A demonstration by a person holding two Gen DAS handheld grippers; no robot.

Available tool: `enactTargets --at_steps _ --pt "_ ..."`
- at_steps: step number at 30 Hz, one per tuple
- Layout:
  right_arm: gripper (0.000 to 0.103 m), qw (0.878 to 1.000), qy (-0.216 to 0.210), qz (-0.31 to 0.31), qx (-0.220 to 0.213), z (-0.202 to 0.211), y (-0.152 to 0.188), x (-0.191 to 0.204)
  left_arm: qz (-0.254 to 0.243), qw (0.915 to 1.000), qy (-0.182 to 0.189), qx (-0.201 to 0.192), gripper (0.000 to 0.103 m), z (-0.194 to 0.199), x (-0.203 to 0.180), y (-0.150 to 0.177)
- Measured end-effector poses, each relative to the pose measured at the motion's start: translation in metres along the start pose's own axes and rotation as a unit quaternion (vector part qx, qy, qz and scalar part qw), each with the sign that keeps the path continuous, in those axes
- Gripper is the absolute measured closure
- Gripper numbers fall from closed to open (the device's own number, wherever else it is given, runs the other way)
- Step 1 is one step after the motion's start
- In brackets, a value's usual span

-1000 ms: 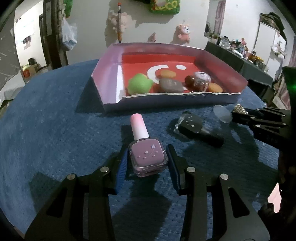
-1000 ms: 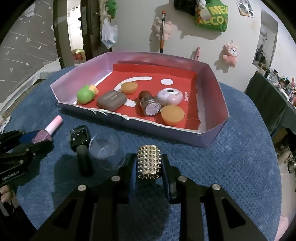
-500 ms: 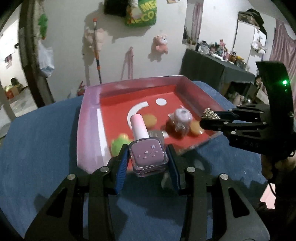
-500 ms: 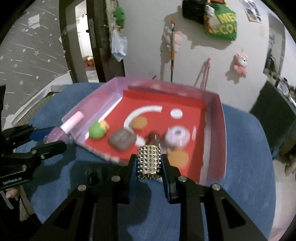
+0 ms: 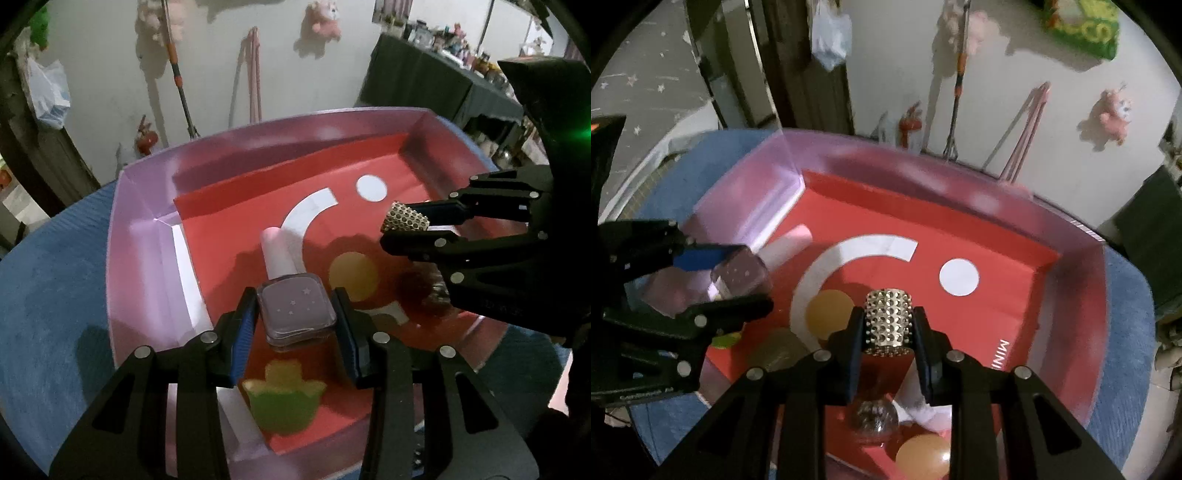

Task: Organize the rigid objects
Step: 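Lower the nail polish and studded cylinder into the pink box and open both tools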

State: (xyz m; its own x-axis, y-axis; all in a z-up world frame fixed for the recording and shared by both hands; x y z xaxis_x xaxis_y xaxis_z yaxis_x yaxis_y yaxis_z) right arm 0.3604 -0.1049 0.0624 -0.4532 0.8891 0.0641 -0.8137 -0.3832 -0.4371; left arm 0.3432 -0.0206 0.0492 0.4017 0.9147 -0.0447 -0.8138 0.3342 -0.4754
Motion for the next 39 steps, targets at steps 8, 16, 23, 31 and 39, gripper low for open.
enactTargets --at_steps 8,16,23,31,39 --pt "0.076 0.999 -0.01 0.005 0.049 -0.03 0.0 -0.009 0.002 0.9993 0.005 0.036 0.065 -0.026 0.008 0.002" --pt "0.076 0.998 0.002 0.025 0.052 -0.031 -0.001 -0.001 0.009 0.9989 0.012 0.044 0.065 -0.029 0.009 0.005" --pt "0.073 0.998 0.01 0.028 0.053 -0.035 0.0 0.008 0.017 0.9988 0.015 0.042 0.065 -0.028 0.015 0.003" --pt "0.064 0.998 0.012 0.026 0.055 -0.034 -0.001 0.004 0.013 0.9992 0.015 0.034 0.065 -0.022 0.015 0.007" --pt "0.054 0.998 0.016 0.019 0.051 -0.029 0.004 0.002 0.018 0.9996 0.021 -0.012 0.044 0.011 0.013 0.006"
Point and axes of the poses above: each gripper's, at about its wrist camera, not at the fingertips, and z roughly against the way its jaws point, x to its left, y to its underside, the point moved 3 cm from there along -z, roughly the way its jaws point, and after that the axes turned 1 degree about -z, right-handed, at the moved point
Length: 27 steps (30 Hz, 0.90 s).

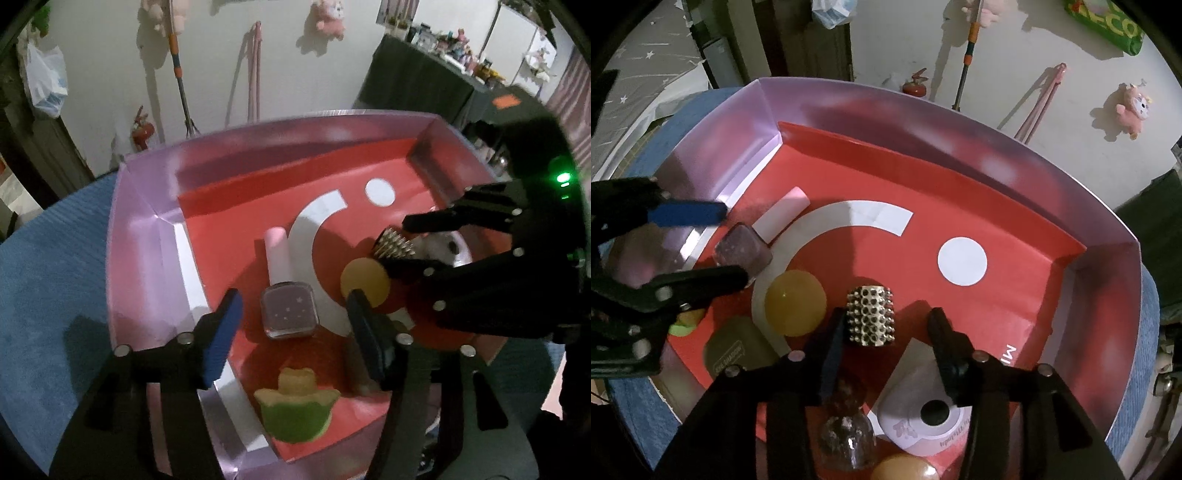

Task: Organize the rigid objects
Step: 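Lower the nail polish and studded cylinder into the pink box and open both tools, then withdraw both tools from the box back over the table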

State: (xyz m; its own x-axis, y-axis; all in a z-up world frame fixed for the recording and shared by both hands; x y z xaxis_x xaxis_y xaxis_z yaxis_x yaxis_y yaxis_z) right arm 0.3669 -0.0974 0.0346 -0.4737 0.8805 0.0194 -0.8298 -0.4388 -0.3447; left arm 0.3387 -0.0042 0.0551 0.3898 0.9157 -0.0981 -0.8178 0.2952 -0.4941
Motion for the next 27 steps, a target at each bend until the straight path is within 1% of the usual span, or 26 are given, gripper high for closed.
enactTargets --at_steps 2,3,5,10,11,12,14,15,17,19,21,24,26,27 --pt "0.052 1.0 0.002 -0.004 -0.008 0.008 0.003 -0.001 -0.001 0.9999 -0.004 -0.014 0.042 0.013 -0.002 0.001" --pt "0.048 1.0 0.003 -0.006 -0.012 0.012 0.003 -0.002 -0.001 0.9998 -0.006 -0.02 0.042 0.018 -0.002 0.0" --pt "0.042 1.0 0.006 -0.011 -0.024 0.023 0.005 -0.003 -0.003 0.9992 -0.013 -0.037 0.036 0.032 -0.002 0.002" --pt "0.032 0.998 0.019 -0.028 -0.059 0.061 0.012 -0.007 -0.004 0.9963 -0.038 -0.077 0.035 0.072 -0.007 0.007" --pt "0.027 0.997 0.022 -0.032 -0.067 0.069 0.014 -0.01 -0.004 0.9954 -0.045 -0.084 0.033 0.079 -0.005 0.007" --pt "0.023 0.996 0.026 -0.039 -0.079 0.08 0.017 -0.012 -0.005 0.9941 -0.053 -0.094 0.033 0.086 -0.005 0.008" --pt "0.02 0.994 0.03 -0.049 -0.098 0.097 0.019 -0.016 -0.008 0.9903 -0.074 -0.117 0.03 0.104 -0.002 0.01" --pt "0.017 0.992 0.034 -0.056 -0.109 0.107 0.023 -0.018 -0.009 0.9886 -0.081 -0.127 0.03 0.11 0.0 0.01" --pt "0.011 0.989 0.041 -0.065 -0.13 0.123 0.029 -0.023 -0.013 0.9841 -0.098 -0.148 0.026 0.126 0.002 0.014" --pt "0.011 0.985 0.049 -0.074 -0.15 0.136 0.039 -0.023 -0.014 0.9784 -0.118 -0.169 0.023 0.144 0.006 0.02" --pt "0.01 0.982 0.051 -0.08 -0.161 0.143 0.048 -0.022 -0.011 0.9746 -0.128 -0.183 0.022 0.155 0.009 0.026" --pt "0.008 0.98 0.049 -0.089 -0.173 0.151 0.069 -0.017 -0.009 0.9725 -0.126 -0.196 0.022 0.171 0.005 0.044" --pt "0.007 0.978 0.043 -0.096 -0.179 0.153 0.083 -0.014 -0.006 0.971 -0.123 -0.205 0.015 0.18 -0.001 0.059" --pt "0.007 0.977 0.04 -0.1 -0.183 0.154 0.091 -0.012 -0.003 0.97 -0.123 -0.21 0.014 0.184 -0.004 0.067"
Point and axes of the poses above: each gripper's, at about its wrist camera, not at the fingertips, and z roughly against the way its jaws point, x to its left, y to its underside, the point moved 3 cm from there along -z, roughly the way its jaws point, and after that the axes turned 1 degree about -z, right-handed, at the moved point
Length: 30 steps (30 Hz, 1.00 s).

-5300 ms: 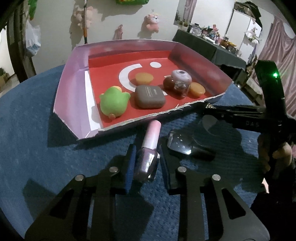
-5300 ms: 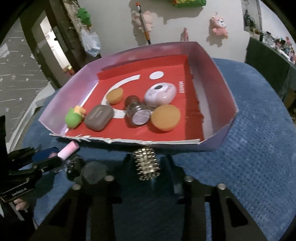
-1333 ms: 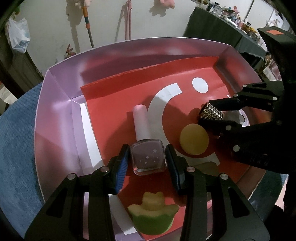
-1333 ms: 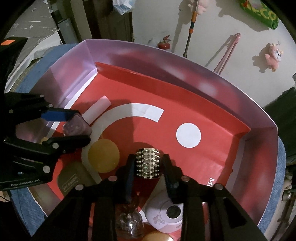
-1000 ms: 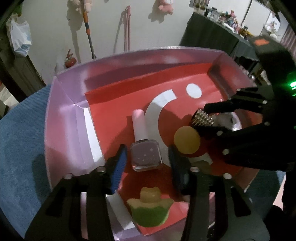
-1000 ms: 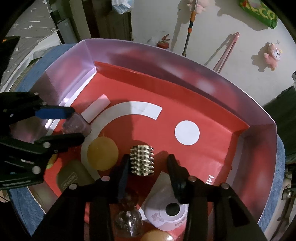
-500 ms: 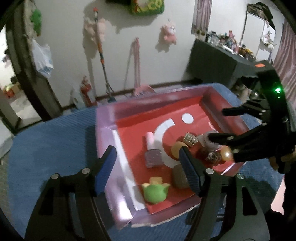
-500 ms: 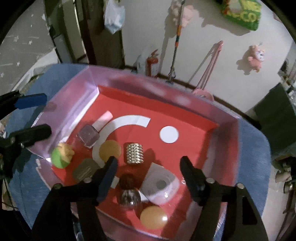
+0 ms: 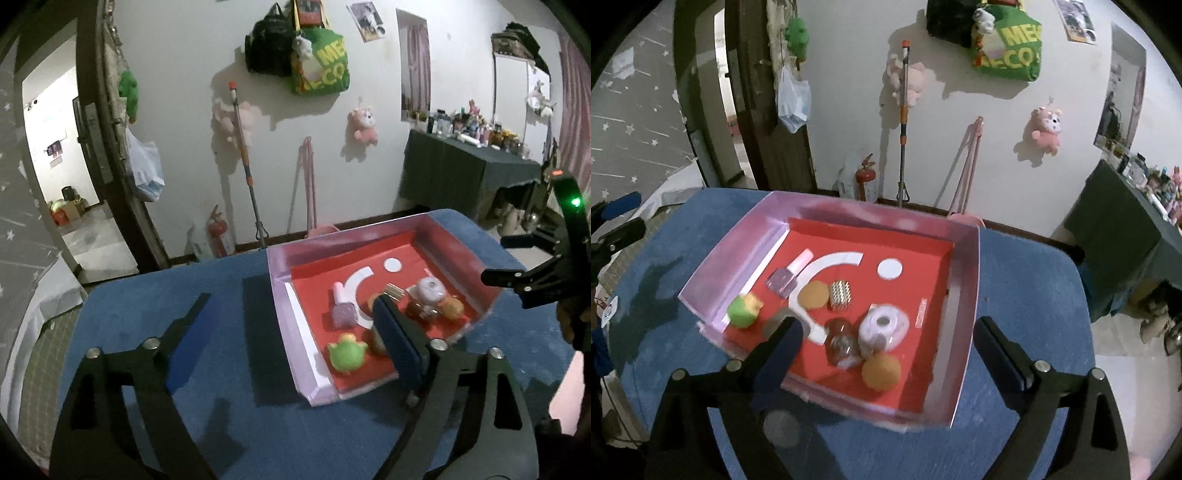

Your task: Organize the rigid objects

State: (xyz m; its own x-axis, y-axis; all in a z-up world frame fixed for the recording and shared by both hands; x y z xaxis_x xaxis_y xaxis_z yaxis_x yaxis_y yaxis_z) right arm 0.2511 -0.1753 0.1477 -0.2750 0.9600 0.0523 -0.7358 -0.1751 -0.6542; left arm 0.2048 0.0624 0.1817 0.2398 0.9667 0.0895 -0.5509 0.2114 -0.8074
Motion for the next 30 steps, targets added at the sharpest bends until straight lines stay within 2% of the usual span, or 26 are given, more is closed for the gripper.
enactTargets --at_steps 2,11,18,22,27,30 --pt "0.007 1.0 0.0 -0.006 -0.01 0.01 0.014 0.001 0.011 0.9999 -0.008 -0.009 0.013 0.015 -0.004 0.012" --pt "0.002 0.997 -0.027 -0.052 -0.059 0.056 0.07 0.009 0.037 0.9988 0.012 -0.029 0.013 0.046 -0.033 0.064" --pt "0.0 0.994 0.016 -0.053 -0.097 0.071 0.103 0.019 0.037 0.9985 0.012 -0.039 0.012 0.039 -0.062 0.102" --pt "0.0 0.993 0.018 -0.059 -0.097 0.064 0.116 0.023 0.051 0.9978 0.031 -0.027 0.011 0.03 -0.078 0.118" --pt "0.0 0.994 0.022 -0.063 -0.082 0.044 0.132 0.025 0.068 0.9975 0.019 -0.005 0.011 0.009 -0.084 0.134" --pt "0.0 0.995 0.016 -0.072 -0.066 0.032 0.141 0.025 0.084 0.996 0.026 0.019 0.011 -0.006 -0.086 0.147"
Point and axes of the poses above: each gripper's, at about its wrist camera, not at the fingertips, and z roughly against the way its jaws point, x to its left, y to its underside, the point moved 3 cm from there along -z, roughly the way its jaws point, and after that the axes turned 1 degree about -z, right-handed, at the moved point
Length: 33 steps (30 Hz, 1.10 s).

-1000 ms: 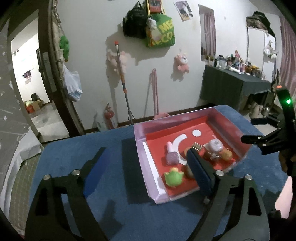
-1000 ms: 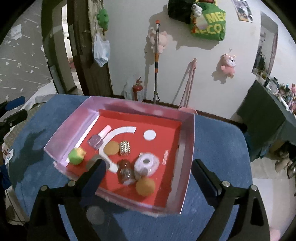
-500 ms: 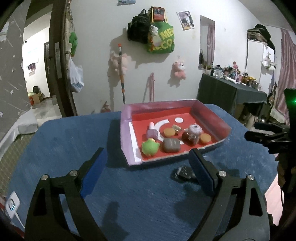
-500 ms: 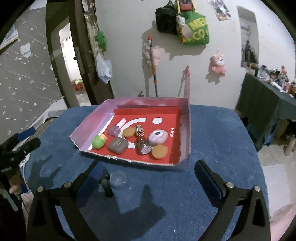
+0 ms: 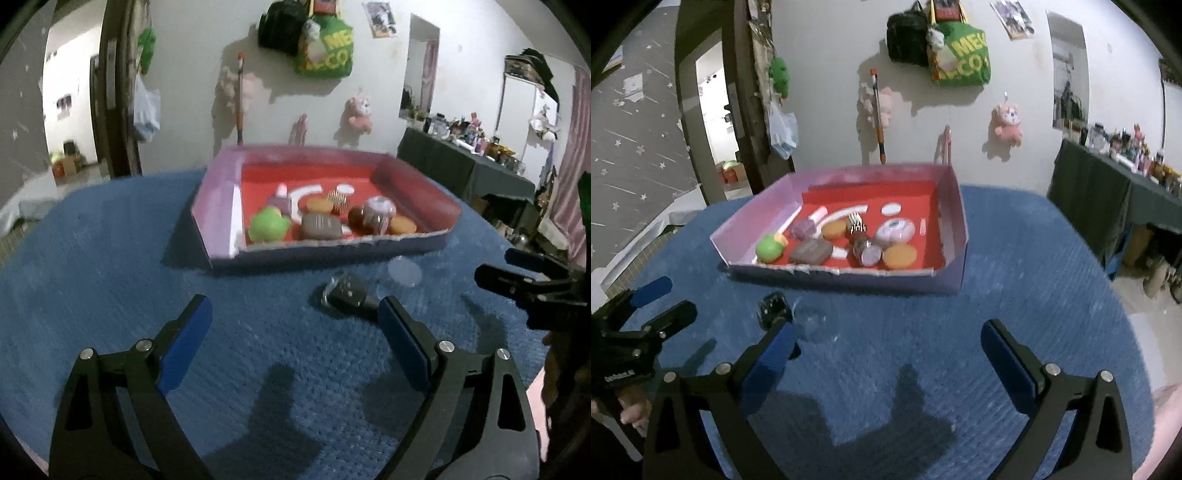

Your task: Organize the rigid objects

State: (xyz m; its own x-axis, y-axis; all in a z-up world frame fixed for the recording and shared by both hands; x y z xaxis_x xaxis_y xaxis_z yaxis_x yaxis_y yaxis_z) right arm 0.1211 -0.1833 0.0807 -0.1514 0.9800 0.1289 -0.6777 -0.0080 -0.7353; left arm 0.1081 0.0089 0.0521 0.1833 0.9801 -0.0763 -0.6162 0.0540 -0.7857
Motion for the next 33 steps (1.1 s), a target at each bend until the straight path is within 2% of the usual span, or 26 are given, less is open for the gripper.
enactTargets --at_steps 5,12,20,24,29,33 --pt "0.0 1.0 0.005 0.004 0.024 -0.018 0.014 0.001 0.014 0.9992 0.01 0.037 0.011 -0.02 -0.001 0.015" --pt "0.0 0.999 0.007 0.005 0.036 -0.029 0.017 0.0 0.026 0.9978 0.017 0.059 0.011 -0.031 -0.001 0.019" --pt "0.0 0.999 0.009 -0.001 0.041 -0.032 0.014 -0.007 0.017 0.9966 0.03 0.074 0.011 -0.038 -0.01 0.006" --pt "0.0 0.999 0.009 -0.013 0.04 -0.031 0.011 -0.016 -0.004 0.9968 0.019 0.077 0.011 -0.045 -0.013 -0.005" --pt "0.0 0.998 0.005 -0.026 0.048 -0.033 0.008 -0.026 -0.014 0.9918 0.058 0.113 0.011 -0.064 -0.015 -0.016" --pt "0.0 0.998 0.006 -0.029 0.049 -0.034 0.006 -0.029 -0.024 0.9891 0.064 0.13 0.011 -0.076 -0.016 -0.019"
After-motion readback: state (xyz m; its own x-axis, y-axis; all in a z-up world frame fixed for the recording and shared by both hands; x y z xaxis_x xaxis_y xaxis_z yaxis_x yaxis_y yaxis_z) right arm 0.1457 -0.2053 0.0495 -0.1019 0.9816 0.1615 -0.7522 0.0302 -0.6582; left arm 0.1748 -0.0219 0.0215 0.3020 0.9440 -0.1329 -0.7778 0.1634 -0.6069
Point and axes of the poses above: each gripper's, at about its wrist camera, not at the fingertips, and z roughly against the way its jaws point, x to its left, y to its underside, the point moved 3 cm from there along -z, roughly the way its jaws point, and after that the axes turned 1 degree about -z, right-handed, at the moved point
